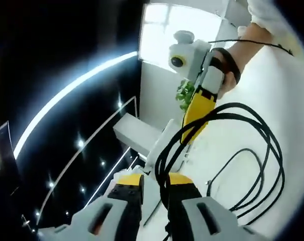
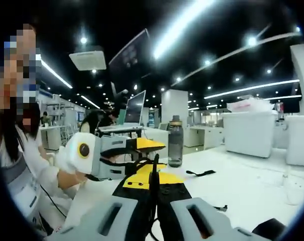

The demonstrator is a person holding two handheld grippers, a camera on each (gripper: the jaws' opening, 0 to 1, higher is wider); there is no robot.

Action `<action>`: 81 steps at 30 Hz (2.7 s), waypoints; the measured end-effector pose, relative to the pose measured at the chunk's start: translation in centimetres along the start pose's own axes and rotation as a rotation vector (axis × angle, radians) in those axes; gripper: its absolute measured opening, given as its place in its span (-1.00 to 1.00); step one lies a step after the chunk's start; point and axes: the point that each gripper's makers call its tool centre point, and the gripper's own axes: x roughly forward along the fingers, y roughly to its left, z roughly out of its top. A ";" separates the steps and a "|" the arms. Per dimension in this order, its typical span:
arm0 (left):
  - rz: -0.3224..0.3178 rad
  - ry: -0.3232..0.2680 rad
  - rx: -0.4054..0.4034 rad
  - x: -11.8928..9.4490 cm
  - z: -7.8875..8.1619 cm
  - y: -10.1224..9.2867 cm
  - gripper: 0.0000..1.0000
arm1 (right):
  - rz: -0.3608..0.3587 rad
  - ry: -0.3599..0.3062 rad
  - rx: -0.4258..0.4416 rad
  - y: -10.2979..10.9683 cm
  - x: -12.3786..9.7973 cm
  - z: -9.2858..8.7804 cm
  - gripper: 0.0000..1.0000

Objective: Coil the Type-C to USB data cable on the desktop and secure it with Velcro straps.

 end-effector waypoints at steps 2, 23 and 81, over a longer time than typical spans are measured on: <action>-0.012 -0.008 0.020 0.0 0.4 -0.2 -0.84 | 0.005 0.016 0.003 0.1 0.3 -0.5 -0.96; 0.030 -0.002 0.009 -0.9 0.9 2.7 -0.90 | -0.262 0.255 0.120 -9.4 2.2 -12.5 -0.54; -0.015 0.074 -0.191 0.3 -2.5 0.7 -0.92 | -0.126 -0.255 0.241 -2.2 -2.6 4.6 -0.83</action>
